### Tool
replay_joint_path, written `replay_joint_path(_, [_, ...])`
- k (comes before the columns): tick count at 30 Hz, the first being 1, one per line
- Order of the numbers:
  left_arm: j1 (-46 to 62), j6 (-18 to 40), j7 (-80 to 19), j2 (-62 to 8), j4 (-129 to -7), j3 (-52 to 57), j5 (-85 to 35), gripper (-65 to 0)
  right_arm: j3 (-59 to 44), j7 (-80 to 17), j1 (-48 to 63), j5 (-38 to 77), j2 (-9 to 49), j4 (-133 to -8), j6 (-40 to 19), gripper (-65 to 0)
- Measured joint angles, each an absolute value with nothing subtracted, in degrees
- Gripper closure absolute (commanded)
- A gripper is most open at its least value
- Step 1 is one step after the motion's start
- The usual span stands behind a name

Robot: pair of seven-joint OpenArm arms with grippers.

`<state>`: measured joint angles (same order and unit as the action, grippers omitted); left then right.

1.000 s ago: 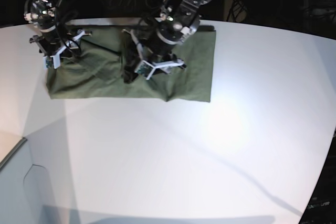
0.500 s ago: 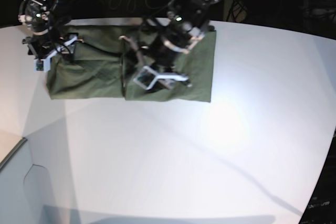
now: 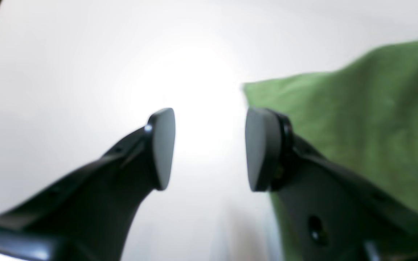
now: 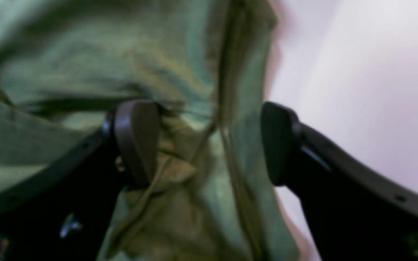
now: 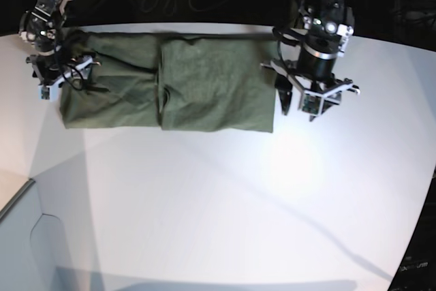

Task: Layout the t-shirt on the table in an organized manner, then fold the t-shirt properly
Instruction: 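Release the folded end and raise the left gripper, then lift the folded shirt's end with the right gripper and fold it over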

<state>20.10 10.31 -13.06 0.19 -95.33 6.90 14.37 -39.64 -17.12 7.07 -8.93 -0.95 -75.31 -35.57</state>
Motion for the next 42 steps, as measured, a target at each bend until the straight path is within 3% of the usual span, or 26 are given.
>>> replay_joint_path(8, [20.6, 10.3, -13.1, 0.5, -95.1, 8.9, 14.3, -30.2, -39.6, -14.4, 7.0, -8.4, -0.6, -72.6, -35.4, -43.8])
replay_joint_path(10, [20.6, 10.3, -13.1, 0.5, -95.1, 8.9, 14.4, -30.2, -39.6, -13.7, 6.9, -8.0, -0.6, -71.9, -35.4, -41.2])
replay_joint_path(12, [20.6, 10.3, -13.1, 0.5, -94.9, 8.9, 14.4, -30.2, -39.6, -12.5, 6.7, -7.7, -0.4, -70.6, -35.3, -35.0])
replay_joint_path(18, [20.6, 10.3, -13.1, 0.3, -94.1, 8.9, 14.4, -30.2, -38.2, -11.9, 6.3, -6.7, 0.2, -68.5, -35.2, -6.3])
replay_joint_path(20, [20.6, 10.3, -13.1, 0.2, -93.2, 8.9, 14.3, -30.2, -36.9, -11.9, 6.4, -6.3, 0.2, -68.5, -35.2, 0.0])
replay_joint_path(26, [20.6, 10.3, -13.1, 0.2, -89.7, 8.9, 14.4, -30.2, -36.6, -12.2, 6.4, -6.4, 0.1, -69.1, -35.3, 0.0])
replay_joint_path(32, [20.8, 10.3, -13.5, 0.6, -87.6, 8.9, 14.3, -30.2, -36.6, -18.4, 9.8, -9.4, -2.3, -79.1, -35.6, 0.0])
replay_joint_path(42, [20.8, 10.3, -13.3, 0.5, -87.6, 8.9, 14.3, -30.2, -32.9, -18.7, 13.2, -9.3, -6.8, -94.4, -35.7, 0.0])
